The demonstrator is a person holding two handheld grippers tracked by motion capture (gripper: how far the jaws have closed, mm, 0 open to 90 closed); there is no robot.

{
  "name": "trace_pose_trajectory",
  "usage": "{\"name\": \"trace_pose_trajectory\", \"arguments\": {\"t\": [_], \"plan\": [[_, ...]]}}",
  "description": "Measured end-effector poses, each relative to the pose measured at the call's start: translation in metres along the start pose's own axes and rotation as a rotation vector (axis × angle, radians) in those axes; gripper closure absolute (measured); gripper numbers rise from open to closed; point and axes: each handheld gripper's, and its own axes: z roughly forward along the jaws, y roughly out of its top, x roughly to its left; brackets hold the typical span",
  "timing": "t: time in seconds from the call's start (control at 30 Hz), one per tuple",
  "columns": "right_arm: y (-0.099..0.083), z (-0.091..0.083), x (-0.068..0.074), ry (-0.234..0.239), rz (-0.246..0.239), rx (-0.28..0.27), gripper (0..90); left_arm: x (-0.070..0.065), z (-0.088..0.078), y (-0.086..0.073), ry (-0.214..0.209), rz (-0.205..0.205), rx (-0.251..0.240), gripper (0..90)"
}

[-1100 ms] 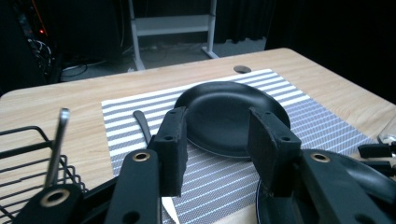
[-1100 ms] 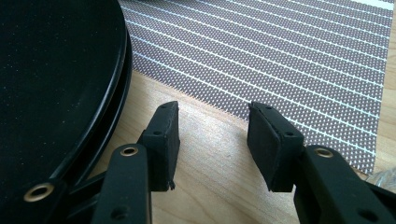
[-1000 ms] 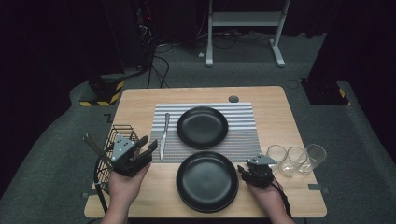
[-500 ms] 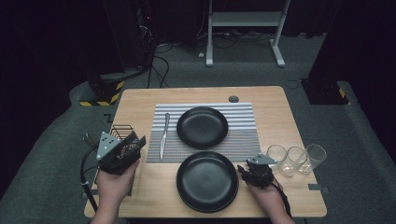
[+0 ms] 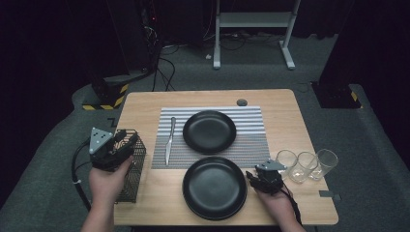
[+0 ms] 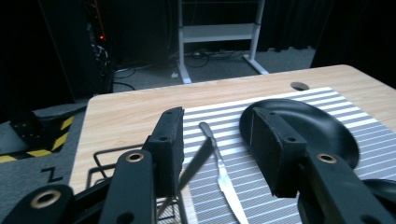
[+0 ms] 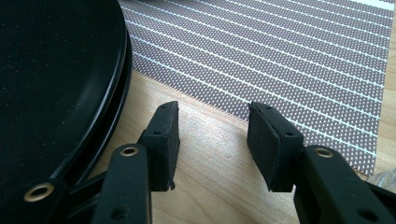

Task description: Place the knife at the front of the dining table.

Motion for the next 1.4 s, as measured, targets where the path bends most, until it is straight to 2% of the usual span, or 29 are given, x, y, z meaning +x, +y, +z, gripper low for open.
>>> {"name": "trace_pose_trajectory", "arguments": {"t": [0.23, 0.43, 0.8, 0.87, 0.97, 1.17, 1.4], "plan": [[0.0, 0.0, 0.0, 0.002, 0.001, -0.001, 53.7, 0.001, 0.007, 0.008, 0.015, 0.018, -0.002, 52.1], [0.0, 0.0, 0.0, 0.003, 0.0, -0.001, 53.7, 0.004, 0.013, 0.011, 0.018, 0.01, 0.007, 51.3], [0.0, 0.0, 0.0, 0.002, -0.005, -0.001, 53.7, 0.008, 0.028, 0.008, 0.012, 0.01, 0.058, 52.0], [0.0, 0.0, 0.0, 0.004, -0.002, 0.0, 53.8, 0.009, 0.028, 0.006, 0.006, 0.004, 0.06, 52.6], [0.0, 0.0, -0.001, 0.005, 0.009, -0.001, 54.0, 0.009, 0.027, 0.004, 0.008, 0.019, 0.063, 55.3], [-0.001, -0.001, 0.0, 0.004, -0.005, -0.001, 53.8, 0.009, 0.031, -0.001, -0.008, 0.014, 0.084, 57.4], [-0.001, -0.001, 0.001, 0.002, -0.006, 0.0, 53.7, 0.008, 0.035, -0.002, -0.005, 0.029, 0.091, 61.6]]}}
